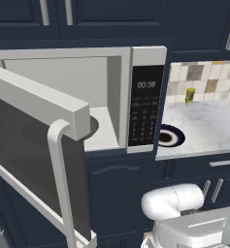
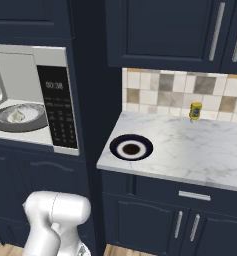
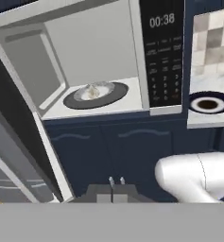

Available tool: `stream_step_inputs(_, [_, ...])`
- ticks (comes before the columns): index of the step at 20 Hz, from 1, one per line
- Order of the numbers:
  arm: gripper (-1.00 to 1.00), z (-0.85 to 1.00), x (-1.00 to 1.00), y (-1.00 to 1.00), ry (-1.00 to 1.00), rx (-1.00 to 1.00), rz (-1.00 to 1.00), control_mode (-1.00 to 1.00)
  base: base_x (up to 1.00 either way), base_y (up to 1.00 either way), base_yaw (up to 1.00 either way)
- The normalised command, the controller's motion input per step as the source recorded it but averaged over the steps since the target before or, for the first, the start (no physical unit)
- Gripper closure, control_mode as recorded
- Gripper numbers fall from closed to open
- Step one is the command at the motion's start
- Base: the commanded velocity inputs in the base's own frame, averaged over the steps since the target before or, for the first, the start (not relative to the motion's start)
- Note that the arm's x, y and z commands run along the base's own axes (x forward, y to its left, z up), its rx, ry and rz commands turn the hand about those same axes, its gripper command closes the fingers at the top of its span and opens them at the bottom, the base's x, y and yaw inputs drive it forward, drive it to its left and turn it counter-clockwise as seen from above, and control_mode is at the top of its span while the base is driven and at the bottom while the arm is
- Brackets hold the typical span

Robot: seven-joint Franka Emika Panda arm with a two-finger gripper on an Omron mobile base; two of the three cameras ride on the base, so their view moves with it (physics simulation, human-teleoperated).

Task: Pick the garlic from the counter and place it in the microwave. Then turn on the microwave.

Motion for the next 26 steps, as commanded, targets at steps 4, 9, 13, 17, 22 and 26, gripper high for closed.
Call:
stream_step_inputs(4, [1.00, 0.19, -0.79, 0.24, -0.34, -0.03, -0.02, -1.00, 0.00, 0.00, 0.00])
stream_step_inputs(9, [1.00, 0.14, -0.33, 0.52, -0.28, -0.01, -0.05, -1.00, 0.00, 0.00, 0.00])
stream_step_inputs(13, [1.00, 0.06, 0.00, 0.74, -0.24, 0.00, -0.11, -1.00, 0.00, 0.00, 0.00])
stream_step_inputs(17, [1.00, 0.00, 0.03, 0.84, -0.17, 0.00, -0.18, -1.00, 0.00, 0.00, 0.00])
stream_step_inputs(22, [1.00, 0.00, 0.15, 0.79, -0.14, -0.01, -0.23, -1.00, 0.00, 0.00, 0.00])
stream_step_inputs(26, [1.00, 0.00, 0.18, 0.72, -0.13, -0.03, -0.27, -1.00, 0.00, 0.00, 0.00])
